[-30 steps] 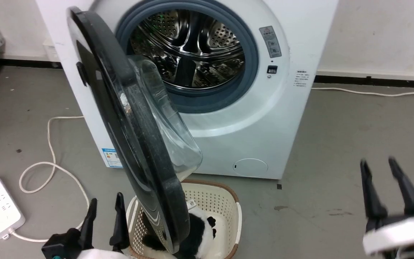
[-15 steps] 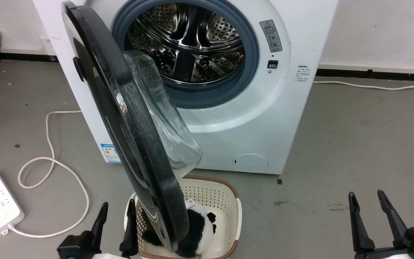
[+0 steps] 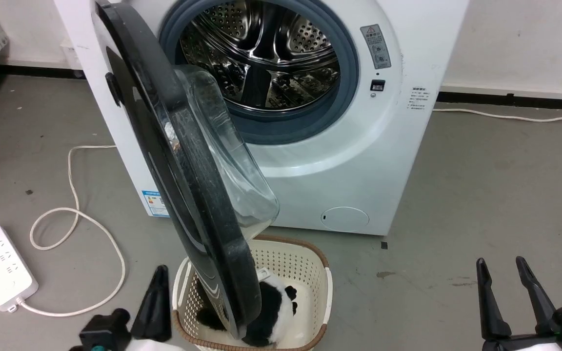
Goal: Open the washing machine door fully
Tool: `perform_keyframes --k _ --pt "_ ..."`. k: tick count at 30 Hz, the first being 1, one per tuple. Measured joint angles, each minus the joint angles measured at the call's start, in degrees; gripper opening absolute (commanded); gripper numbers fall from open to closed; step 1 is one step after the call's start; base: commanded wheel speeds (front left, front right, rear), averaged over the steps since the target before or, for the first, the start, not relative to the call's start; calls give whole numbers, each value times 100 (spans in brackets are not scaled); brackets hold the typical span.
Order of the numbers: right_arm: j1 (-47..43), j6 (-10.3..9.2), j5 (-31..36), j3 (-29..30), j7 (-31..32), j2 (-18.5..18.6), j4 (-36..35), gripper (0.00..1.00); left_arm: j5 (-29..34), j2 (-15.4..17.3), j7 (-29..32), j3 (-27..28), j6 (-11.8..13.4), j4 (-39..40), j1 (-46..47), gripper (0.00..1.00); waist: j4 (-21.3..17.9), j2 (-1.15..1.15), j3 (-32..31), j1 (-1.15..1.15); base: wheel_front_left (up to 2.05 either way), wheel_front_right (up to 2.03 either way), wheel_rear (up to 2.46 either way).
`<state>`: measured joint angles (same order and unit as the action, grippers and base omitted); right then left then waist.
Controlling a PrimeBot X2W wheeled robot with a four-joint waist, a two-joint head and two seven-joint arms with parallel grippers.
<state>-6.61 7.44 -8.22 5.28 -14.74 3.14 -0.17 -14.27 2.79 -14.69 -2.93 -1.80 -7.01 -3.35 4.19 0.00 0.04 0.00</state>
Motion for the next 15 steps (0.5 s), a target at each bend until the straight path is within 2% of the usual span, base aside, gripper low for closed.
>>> perform_keyframes --k 5,10,15 --pt "2 0 -34 -8 0 0 4 100 -260 -1 0 194 174 405 16 0 19 0 -20 0 0 0 0" --pt "5 0 -64 -37 0 -1 16 100 -539 1 -1 514 363 1167 191 0 32 0 -56 0 0 0 0" --pt "8 0 -109 -34 0 -1 18 100 -592 1 -5 530 494 2006 482 0 45 0 -113 0 0 0 0"
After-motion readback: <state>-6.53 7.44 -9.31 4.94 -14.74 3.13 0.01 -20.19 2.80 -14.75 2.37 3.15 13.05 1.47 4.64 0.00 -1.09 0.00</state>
